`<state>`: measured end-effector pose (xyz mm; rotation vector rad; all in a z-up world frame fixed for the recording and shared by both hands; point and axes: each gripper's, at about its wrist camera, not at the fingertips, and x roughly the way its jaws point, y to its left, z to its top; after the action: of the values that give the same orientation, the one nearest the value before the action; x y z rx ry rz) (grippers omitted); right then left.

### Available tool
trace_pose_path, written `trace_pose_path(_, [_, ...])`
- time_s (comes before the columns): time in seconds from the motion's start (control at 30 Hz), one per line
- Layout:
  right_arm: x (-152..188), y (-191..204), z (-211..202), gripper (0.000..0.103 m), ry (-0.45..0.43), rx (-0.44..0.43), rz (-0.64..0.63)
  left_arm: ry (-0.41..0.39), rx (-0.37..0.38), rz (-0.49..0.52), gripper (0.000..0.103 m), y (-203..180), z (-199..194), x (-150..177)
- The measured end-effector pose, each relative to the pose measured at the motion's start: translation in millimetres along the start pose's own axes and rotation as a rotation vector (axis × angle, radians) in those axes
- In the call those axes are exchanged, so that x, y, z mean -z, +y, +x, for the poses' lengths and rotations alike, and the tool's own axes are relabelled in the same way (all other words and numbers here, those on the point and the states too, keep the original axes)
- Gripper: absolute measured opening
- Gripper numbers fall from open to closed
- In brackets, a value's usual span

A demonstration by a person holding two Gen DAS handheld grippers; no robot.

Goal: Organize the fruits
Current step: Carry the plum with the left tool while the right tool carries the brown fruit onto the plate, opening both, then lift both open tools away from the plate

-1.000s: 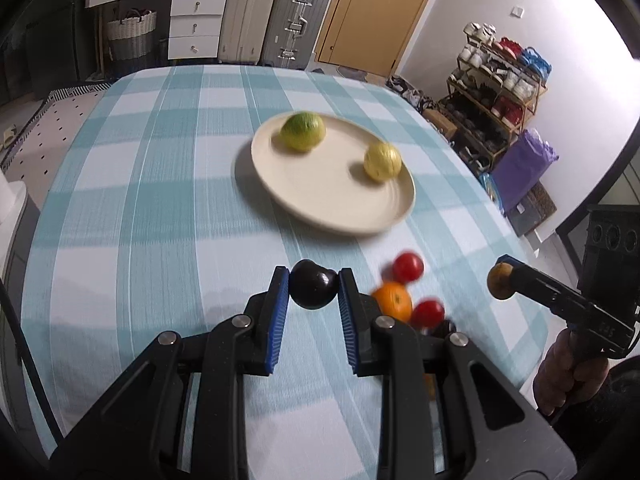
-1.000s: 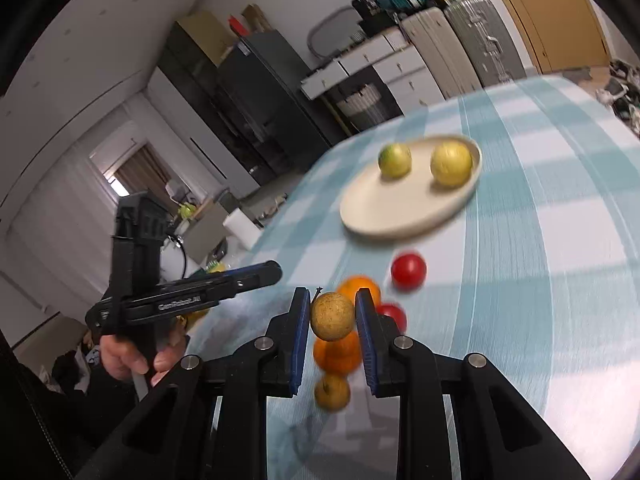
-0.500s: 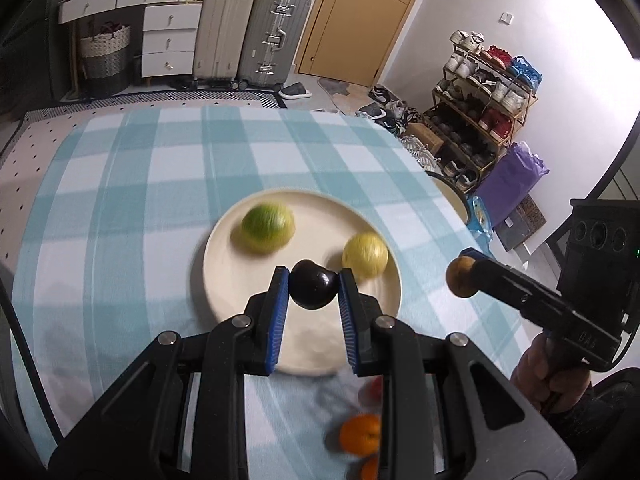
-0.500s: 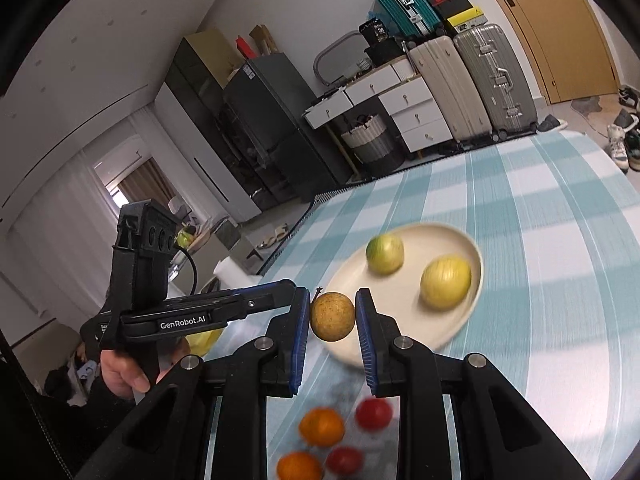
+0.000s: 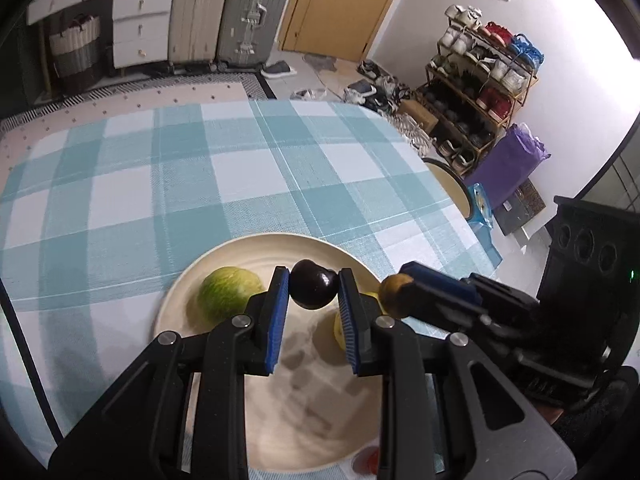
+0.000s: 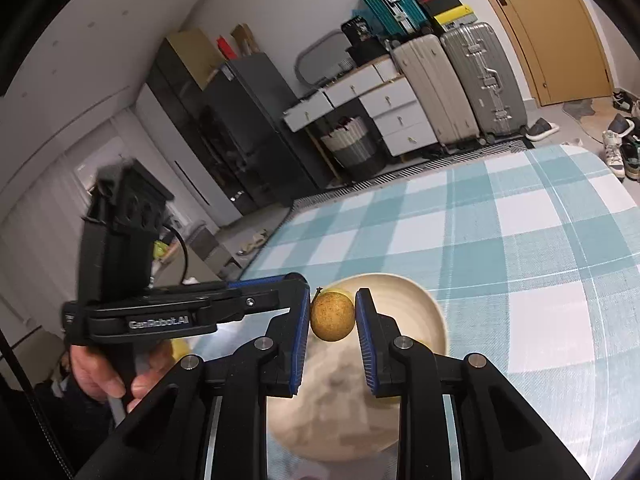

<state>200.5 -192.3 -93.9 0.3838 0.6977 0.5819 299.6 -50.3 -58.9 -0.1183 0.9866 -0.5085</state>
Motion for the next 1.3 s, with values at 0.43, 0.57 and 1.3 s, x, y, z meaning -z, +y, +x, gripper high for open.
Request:
trace_pose_path(0.43, [-2,-32,33,0.024,0.023,0.037,0.026,0.064,0.069,-0.091,0.022,22,47,-16])
trace_pose_path(0.57, [0,-33,41,0.024,0.046,0.038,0.029,0.083,0.083,-0.111,0.022,25,55,-17])
trace_pose_path(1.3, [7,-23,-13,0.05,-0.036,0.081,0.079,-0.01,0.036,-0.154,0.034,17,-21,4])
